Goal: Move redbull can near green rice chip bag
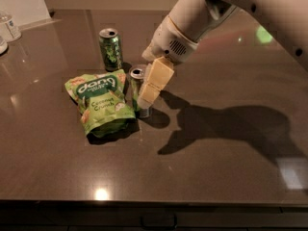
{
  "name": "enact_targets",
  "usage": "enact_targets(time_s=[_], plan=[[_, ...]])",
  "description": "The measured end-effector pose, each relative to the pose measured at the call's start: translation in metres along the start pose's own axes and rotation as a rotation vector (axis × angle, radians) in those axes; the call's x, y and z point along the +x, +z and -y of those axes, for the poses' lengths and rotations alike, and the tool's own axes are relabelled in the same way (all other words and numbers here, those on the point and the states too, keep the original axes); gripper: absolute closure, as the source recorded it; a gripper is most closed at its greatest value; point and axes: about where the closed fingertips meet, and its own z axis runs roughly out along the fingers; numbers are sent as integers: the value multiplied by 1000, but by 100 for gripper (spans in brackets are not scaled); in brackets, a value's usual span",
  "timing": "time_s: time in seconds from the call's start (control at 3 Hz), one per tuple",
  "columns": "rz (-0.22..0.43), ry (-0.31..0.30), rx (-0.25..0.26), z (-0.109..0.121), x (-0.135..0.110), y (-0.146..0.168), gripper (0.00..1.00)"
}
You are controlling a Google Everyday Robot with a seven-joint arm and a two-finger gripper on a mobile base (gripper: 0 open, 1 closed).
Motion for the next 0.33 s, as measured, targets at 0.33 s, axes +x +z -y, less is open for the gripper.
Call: enact_targets(time_s=[0.33], plan=[[0,0,0,0,0,0,0]])
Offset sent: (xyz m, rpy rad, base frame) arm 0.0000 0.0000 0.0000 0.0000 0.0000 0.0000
